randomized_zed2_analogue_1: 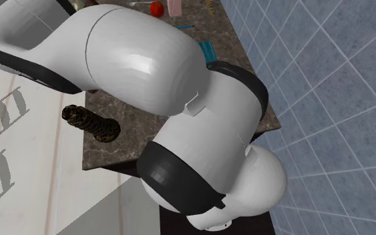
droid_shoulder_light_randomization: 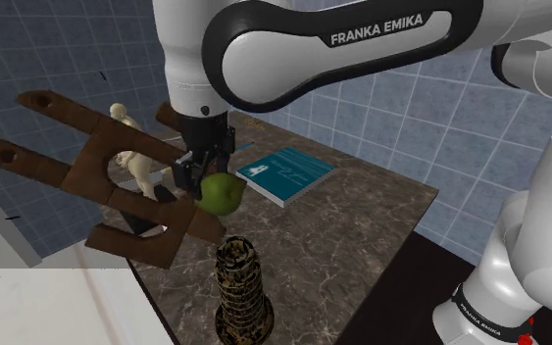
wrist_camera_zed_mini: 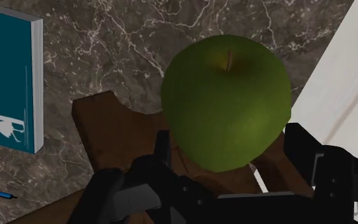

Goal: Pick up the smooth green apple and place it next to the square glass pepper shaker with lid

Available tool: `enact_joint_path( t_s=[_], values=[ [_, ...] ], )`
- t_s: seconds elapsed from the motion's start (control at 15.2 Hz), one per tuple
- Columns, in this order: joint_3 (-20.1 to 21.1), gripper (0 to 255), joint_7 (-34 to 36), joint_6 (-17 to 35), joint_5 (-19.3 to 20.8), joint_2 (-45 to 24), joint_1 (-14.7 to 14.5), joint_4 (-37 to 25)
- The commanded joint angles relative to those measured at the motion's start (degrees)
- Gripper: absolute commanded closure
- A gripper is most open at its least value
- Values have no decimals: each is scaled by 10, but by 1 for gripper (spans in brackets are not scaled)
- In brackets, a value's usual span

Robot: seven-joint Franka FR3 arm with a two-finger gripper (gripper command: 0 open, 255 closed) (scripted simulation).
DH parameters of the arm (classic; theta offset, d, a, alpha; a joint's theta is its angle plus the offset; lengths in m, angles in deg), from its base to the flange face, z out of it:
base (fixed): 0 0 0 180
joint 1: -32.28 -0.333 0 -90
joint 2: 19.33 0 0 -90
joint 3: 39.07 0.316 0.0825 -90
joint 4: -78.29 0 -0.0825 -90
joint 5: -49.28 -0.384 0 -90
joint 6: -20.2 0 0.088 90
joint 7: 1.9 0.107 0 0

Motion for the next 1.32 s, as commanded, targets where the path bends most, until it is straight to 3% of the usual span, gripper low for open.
enact_joint_path(
  t_s=[0.0,1.25],
  values=[
    [1,255,6,13,4,-6,-2,8],
    [-5,255,36,149,30,-33,-2,123]
  ],
)
